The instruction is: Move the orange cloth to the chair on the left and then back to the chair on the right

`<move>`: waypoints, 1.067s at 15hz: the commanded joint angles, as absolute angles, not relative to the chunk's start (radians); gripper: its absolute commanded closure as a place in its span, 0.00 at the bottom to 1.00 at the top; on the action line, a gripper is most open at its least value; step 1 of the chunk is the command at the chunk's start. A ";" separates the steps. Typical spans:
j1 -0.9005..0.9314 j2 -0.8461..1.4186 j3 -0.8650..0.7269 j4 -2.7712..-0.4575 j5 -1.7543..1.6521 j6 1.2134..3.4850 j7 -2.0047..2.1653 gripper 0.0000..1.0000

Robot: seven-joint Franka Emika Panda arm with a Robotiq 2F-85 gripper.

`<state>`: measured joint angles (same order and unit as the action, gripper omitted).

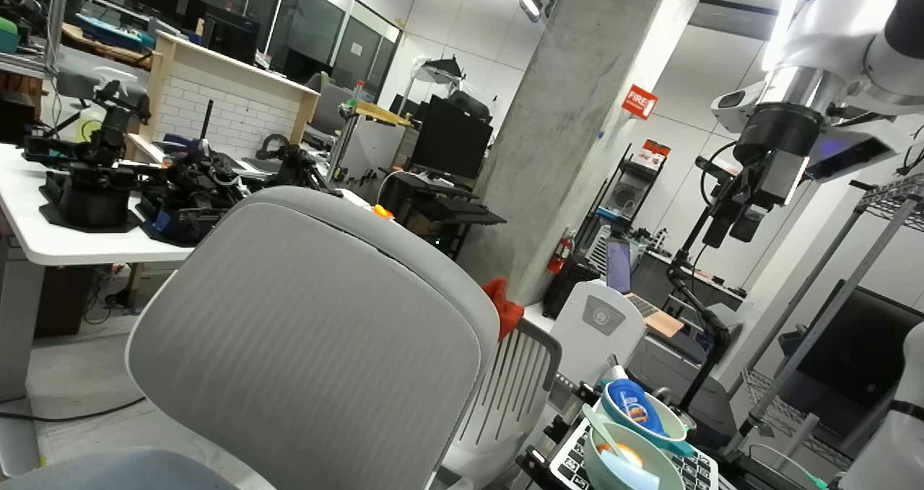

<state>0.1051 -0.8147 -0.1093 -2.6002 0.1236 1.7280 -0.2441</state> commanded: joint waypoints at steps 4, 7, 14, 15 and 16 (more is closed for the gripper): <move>0.090 -0.780 -0.085 -2.617 0.113 1.853 -0.260 0.00; 0.094 -0.730 -0.080 -2.634 0.091 2.000 -0.277 0.00; 0.090 -0.470 -0.081 -2.636 0.043 2.316 -0.275 0.00; 0.092 -0.429 -0.083 -2.629 0.046 2.353 -0.278 0.00; 0.095 -0.372 -0.086 -2.619 0.052 2.403 -0.284 0.00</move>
